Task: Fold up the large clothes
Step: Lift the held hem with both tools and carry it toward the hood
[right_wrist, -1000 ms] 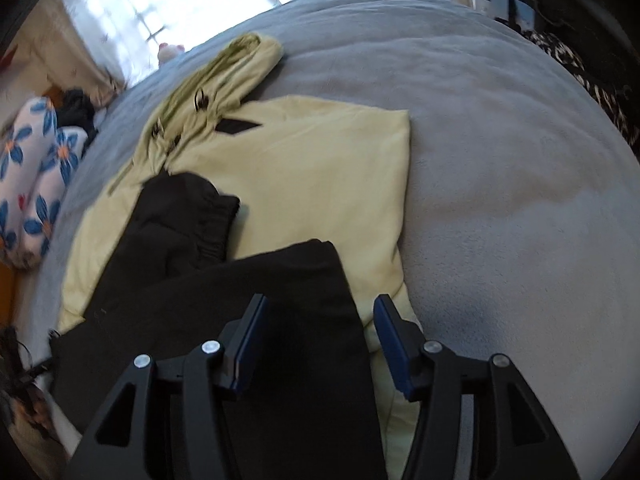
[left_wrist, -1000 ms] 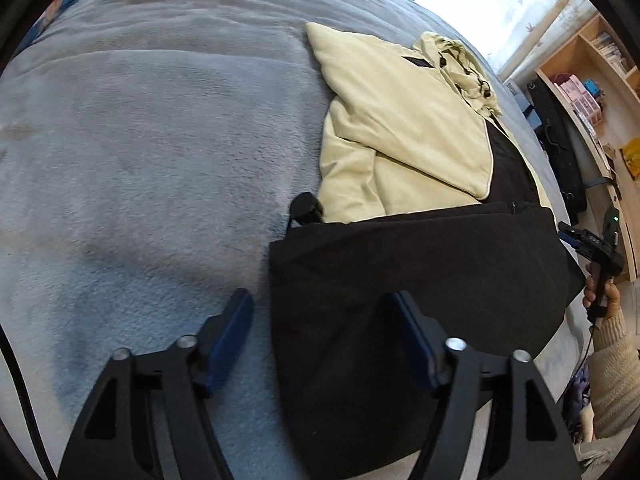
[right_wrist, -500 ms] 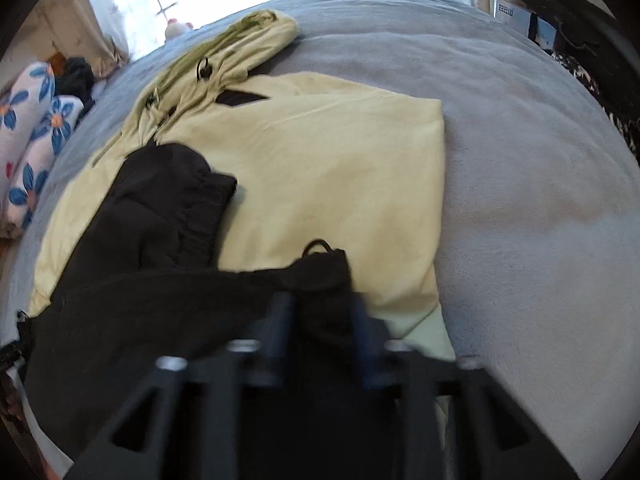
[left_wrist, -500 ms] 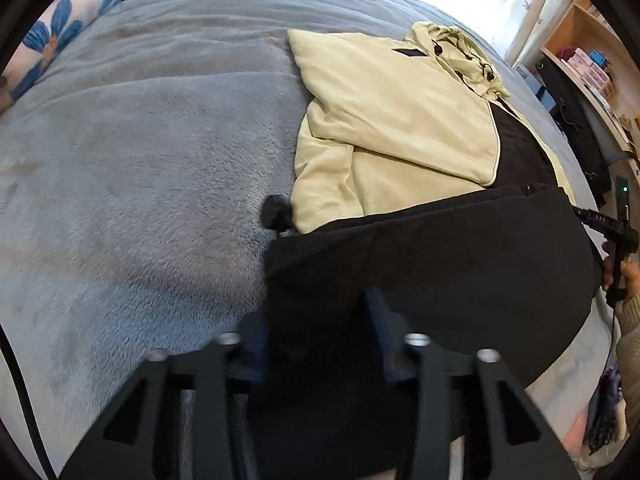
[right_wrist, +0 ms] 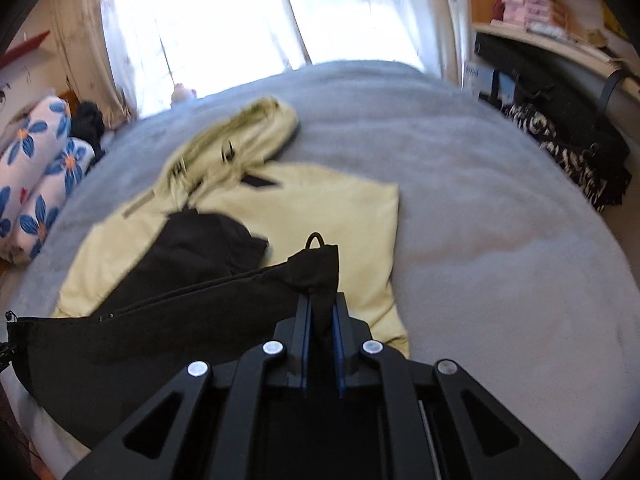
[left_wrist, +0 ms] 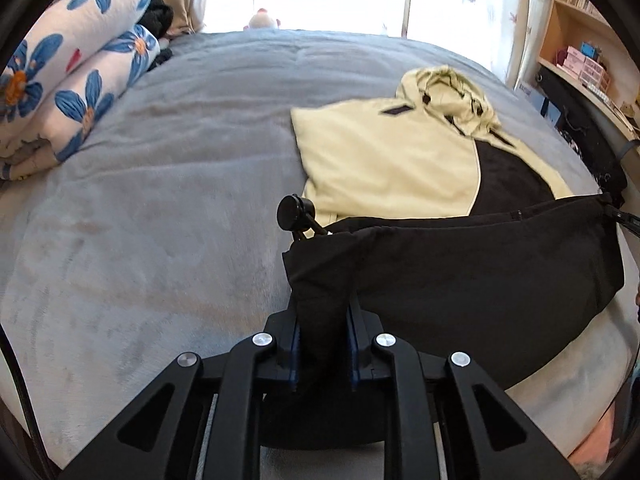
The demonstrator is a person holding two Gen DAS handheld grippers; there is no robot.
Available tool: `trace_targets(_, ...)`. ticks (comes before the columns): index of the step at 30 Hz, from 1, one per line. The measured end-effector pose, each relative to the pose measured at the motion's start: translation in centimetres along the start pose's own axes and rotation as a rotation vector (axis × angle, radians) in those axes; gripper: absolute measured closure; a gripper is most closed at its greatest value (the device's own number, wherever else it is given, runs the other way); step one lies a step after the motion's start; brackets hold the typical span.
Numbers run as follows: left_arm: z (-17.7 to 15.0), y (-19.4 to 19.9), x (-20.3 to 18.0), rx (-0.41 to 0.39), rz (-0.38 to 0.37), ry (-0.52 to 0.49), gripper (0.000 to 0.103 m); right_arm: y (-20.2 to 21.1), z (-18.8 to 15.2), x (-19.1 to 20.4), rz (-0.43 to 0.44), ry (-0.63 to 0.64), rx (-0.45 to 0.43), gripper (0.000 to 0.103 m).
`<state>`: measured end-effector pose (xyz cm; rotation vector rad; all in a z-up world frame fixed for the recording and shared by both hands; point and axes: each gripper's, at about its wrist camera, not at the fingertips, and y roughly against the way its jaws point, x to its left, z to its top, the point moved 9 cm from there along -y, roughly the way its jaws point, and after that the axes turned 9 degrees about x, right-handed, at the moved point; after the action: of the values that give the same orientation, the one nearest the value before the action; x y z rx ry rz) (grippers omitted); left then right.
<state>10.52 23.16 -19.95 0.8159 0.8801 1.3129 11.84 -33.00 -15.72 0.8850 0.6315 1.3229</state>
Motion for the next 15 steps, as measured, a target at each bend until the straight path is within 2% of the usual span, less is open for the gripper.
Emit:
trace_targets(5,3.1,2.0,-0.8,-0.075,0.024,0.0,0.088,4.2,2.6,0.2,0.008,-0.023,-0.117,0.094)
trace_targets(8,6.5,2.6,-1.0,-0.116,0.046,0.002,0.088,5.2,4.5,-0.1,-0.007,-0.034,-0.165,0.094)
trace_targets(15,16.8,0.3,-2.6,-0.175,0.099,-0.043,0.088,2.4,9.9,-1.1,-0.059,-0.076,-0.188,0.094)
